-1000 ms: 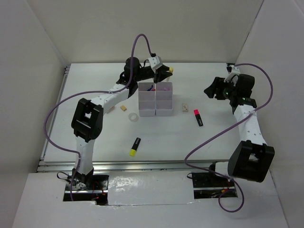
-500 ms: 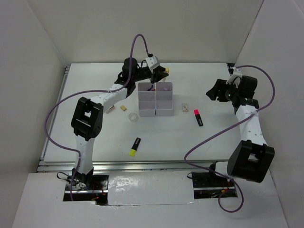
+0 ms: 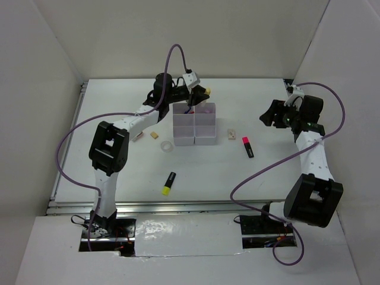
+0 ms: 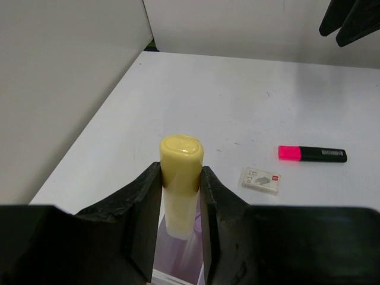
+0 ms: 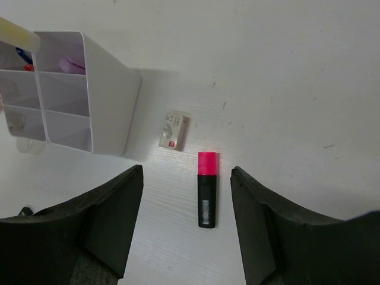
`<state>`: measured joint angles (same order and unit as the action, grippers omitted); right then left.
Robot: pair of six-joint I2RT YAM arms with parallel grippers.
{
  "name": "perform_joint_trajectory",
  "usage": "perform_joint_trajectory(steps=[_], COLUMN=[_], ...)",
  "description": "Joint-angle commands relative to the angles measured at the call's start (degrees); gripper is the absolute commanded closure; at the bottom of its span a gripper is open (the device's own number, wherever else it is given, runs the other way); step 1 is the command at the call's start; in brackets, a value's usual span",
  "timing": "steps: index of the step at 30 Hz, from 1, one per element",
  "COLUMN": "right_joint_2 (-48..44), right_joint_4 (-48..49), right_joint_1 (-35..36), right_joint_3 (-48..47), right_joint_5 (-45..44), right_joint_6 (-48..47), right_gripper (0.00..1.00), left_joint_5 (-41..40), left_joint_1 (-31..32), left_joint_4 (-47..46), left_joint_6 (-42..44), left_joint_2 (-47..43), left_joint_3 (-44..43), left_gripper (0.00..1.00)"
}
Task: Sort the stationery into containers
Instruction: Place the pen in the storage box.
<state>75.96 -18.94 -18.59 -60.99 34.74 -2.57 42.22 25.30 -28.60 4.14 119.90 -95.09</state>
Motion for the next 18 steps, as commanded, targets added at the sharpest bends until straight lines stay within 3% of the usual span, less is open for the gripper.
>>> perform_joint_trajectory(steps=[1, 6, 9, 10, 12, 18], right_joint_2=[0.06, 1.46, 1.99, 1.82, 1.91, 6.03], right_joint_4=[-1.45, -3.47, -4.88, -4.97, -5.4, -11.02], right_joint_1=[-0.48, -0.48, -0.48, -0.48, -0.31, 4.17], right_joint_3=[0.08, -0.71, -1.41, -1.5, -1.76, -5.71], right_joint_5=[0.24, -0.46, -0.99, -1.34, -2.48, -11.08], right_joint_6=[-1.12, -1.3, -1.74, -1.83, -2.35, -5.6], right_gripper=[0.33, 0.33, 0.33, 0.33, 0.33, 0.37], left_joint_5=[0.23, -0.03, -0.55, -0.56, -0.47, -1.87], left_joint_1=[-0.78, -1.3, -1.3, -1.31, -1.22, -1.04], left_joint_4=[-1.02, 0.39, -0.23, -0.49, -1.11, -3.57], left_joint_6=[1.39, 2.54, 2.01, 1.49, 1.22, -1.49], left_joint_2=[1.57, 2.88, 2.8, 2.71, 2.19, -1.24], left_joint_3=[-0.71, -1.94, -1.33, -0.81, -0.01, -0.01], left_gripper=[0.97, 0.94, 0.8, 0.69, 0.58, 0.44])
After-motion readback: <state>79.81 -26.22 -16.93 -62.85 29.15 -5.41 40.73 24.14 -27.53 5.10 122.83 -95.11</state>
